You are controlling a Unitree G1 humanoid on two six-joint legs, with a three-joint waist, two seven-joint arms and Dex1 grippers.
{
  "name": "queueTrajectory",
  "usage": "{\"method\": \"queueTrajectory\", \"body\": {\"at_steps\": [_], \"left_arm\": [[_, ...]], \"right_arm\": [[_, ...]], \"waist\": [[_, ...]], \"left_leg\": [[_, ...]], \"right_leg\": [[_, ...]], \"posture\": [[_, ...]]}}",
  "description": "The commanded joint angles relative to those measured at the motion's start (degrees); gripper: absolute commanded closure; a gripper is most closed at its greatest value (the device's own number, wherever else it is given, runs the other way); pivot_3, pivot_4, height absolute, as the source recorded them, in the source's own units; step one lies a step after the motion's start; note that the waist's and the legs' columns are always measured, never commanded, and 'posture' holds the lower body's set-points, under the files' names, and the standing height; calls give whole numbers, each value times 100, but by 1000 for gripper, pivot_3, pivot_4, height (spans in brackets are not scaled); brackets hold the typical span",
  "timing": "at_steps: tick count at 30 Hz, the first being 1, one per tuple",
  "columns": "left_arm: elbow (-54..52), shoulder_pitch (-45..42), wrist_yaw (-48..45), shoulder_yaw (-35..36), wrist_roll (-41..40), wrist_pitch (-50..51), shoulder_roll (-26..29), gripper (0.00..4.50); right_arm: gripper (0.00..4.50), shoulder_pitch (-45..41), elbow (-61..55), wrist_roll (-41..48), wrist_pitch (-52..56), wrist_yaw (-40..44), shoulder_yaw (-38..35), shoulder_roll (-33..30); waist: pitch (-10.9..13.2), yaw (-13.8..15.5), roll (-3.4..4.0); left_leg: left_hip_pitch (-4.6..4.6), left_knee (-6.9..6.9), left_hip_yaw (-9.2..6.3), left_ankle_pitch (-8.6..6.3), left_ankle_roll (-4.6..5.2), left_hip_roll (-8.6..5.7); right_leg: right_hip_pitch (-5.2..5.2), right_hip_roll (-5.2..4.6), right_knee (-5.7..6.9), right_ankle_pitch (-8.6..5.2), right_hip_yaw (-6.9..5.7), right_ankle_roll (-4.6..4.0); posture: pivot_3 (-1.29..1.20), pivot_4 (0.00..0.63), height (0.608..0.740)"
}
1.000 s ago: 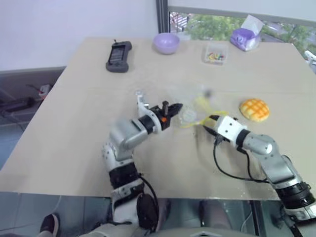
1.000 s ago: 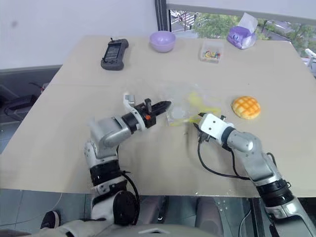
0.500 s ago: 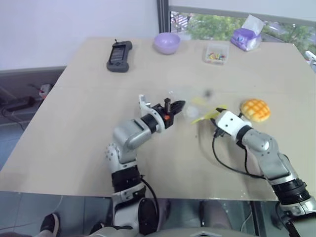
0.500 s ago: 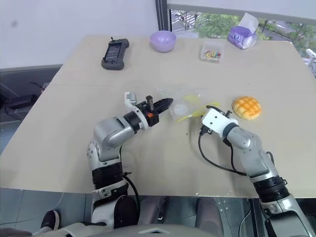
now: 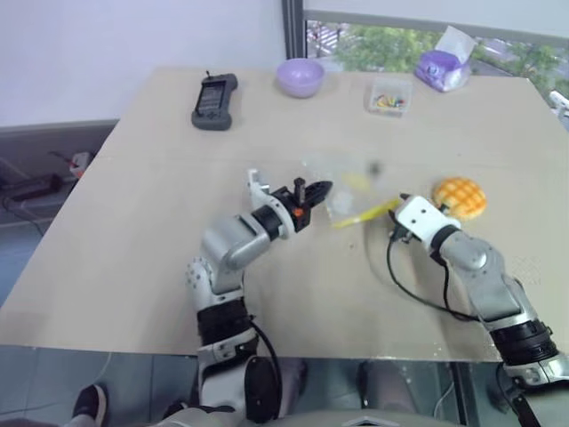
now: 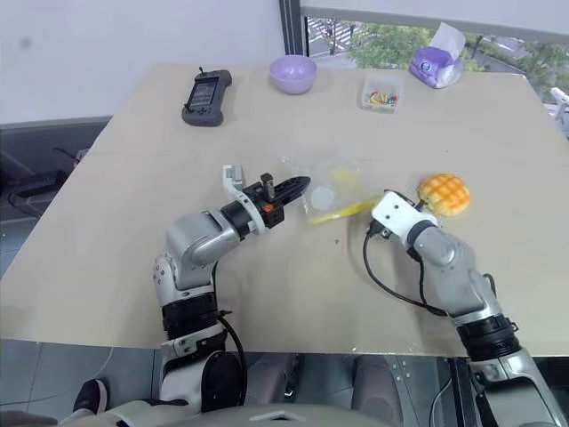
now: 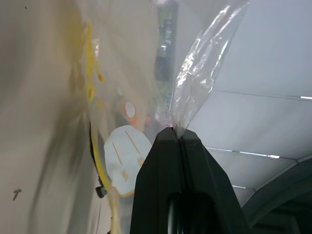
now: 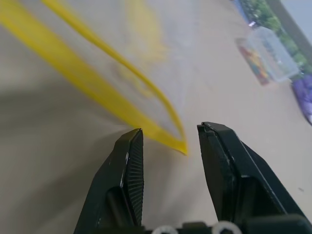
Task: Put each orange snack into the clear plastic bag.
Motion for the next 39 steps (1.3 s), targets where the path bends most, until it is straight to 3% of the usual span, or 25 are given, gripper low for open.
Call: {"method": "queueTrajectory", "body": {"at_steps": [1, 8, 21, 25, 26, 31, 38, 39], "left_arm": [[-47, -27, -112, -115, -137, 52, 9, 4467], [-62, -3, -155, -130, -137, 58, 31, 4467], [-89, 25, -201, -171, -137, 36, 39, 4467], [-102, 33, -216, -175, -137, 29, 73, 4500], [-108, 43, -217, -172, -137, 28, 86, 4500], [-135, 88, -241, -221, -137, 41, 190, 4500], [-244, 139, -668, -601, -137, 86, 1014, 4500], [-245, 142, -741, -655, -137, 76, 1140, 3954]], "right_arm": [[2577, -108, 150, -198, -246, -66, 74, -86], [2577, -457, 674, -474, -607, -490, 117, 49], [2577, -780, 1505, -532, -1200, -533, 197, 222], [4213, -851, 1660, -555, -1373, -556, 202, 231], [4398, -857, 1683, -551, -1414, -557, 202, 233], [4398, -789, 1597, -521, -1479, -530, 183, 230], [4398, -653, 970, -324, -1240, -237, 30, 147], [4500, -635, 839, -301, -1144, -176, -1, 135]], "waist": [[0, 1, 0], [0, -4, 0], [0, -16, 0], [0, -10, 0], [0, -17, 0], [0, -18, 0], [0, -18, 0], [0, -20, 1]], "left_leg": [[0, 0, 0, 0, 0, 0], [2, 0, 0, 0, 0, 0], [9, -10, 8, 1, -2, 5], [7, -15, 9, 1, -2, 5], [7, -18, 9, 1, -2, 5], [7, -26, 13, 2, -2, 6], [3, -30, 29, 2, -2, 9], [0, -30, 30, 2, -2, 9]], "right_leg": [[0, 0, 0, 0, 0, 0], [1, 1, 2, 0, 0, 0], [-1, 6, -2, 0, 8, 0], [-2, 6, -7, 0, 9, 0], [-3, 6, -9, 0, 9, 0], [-8, 6, -10, 0, 13, 0], [-25, 8, -2, 1, 29, 0], [-27, 8, -3, 1, 30, 0]], "posture": [[0, 150, 740], [0, 150, 740], [0, 150, 740], [0, 150, 740], [0, 150, 740], [0, 150, 740], [0, 150, 740], [0, 150, 740]]}}
